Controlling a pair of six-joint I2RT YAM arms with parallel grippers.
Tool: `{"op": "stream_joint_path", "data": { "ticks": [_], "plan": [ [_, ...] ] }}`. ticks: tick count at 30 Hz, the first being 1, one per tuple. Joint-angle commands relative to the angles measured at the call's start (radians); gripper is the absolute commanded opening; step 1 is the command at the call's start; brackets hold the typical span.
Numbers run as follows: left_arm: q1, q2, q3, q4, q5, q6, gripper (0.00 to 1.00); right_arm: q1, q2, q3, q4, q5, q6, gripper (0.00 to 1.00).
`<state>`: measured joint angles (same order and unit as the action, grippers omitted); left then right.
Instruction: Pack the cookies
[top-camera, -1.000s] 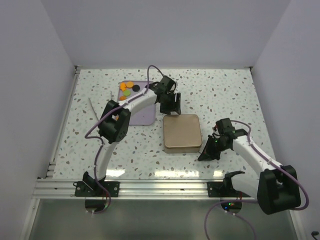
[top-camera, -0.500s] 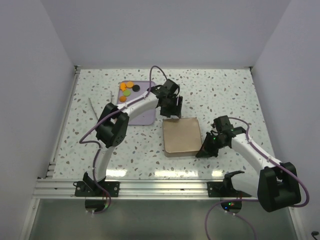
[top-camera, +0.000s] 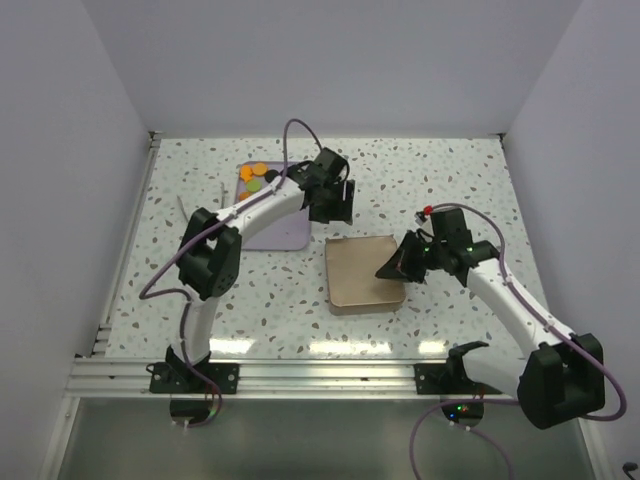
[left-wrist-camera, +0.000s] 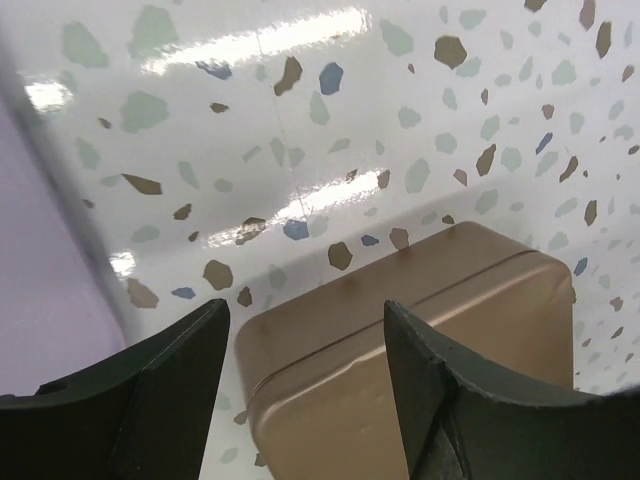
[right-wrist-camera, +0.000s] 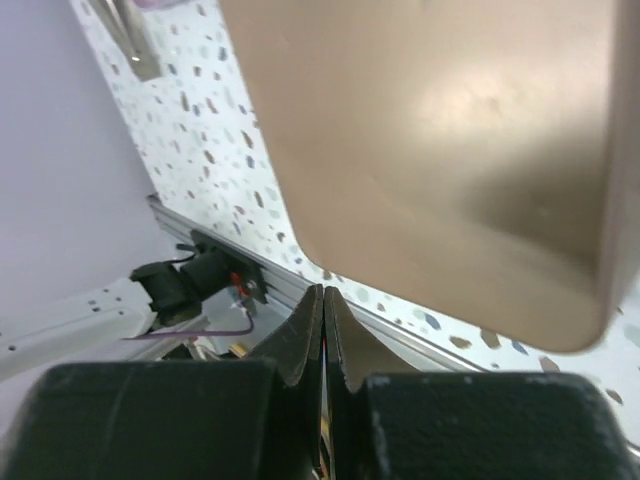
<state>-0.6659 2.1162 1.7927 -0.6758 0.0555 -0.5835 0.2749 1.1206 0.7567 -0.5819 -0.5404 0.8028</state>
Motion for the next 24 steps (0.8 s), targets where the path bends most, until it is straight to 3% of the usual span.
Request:
{"op": "stream_joint_path", "data": {
  "ticks": [1,7,13,19,24],
  "plan": [
    [0.023,-0.137,-0.018,0.019,-0.037,-0.009,0.68,0.004,0.059,0.047,0.14,-0.084,0.053,0.0],
    [0.031,-0.212,-0.073,0.015,-0.049,-0.015,0.68,0.007,0.203,0.014,0.128,-0.008,0.013,0.0],
    [0.06,-0.358,-0.167,0.015,-0.057,-0.016,0.69,0.006,0.245,-0.054,0.142,0.004,0.003,0.0],
    [0.109,-0.517,-0.28,0.018,-0.121,-0.003,0.69,0.007,0.217,0.104,0.022,0.008,-0.056,0.0],
    [0.141,-0.657,-0.322,0.007,-0.221,0.054,0.72,0.007,0.154,0.329,-0.125,-0.004,-0.12,0.0]
  ]
}}
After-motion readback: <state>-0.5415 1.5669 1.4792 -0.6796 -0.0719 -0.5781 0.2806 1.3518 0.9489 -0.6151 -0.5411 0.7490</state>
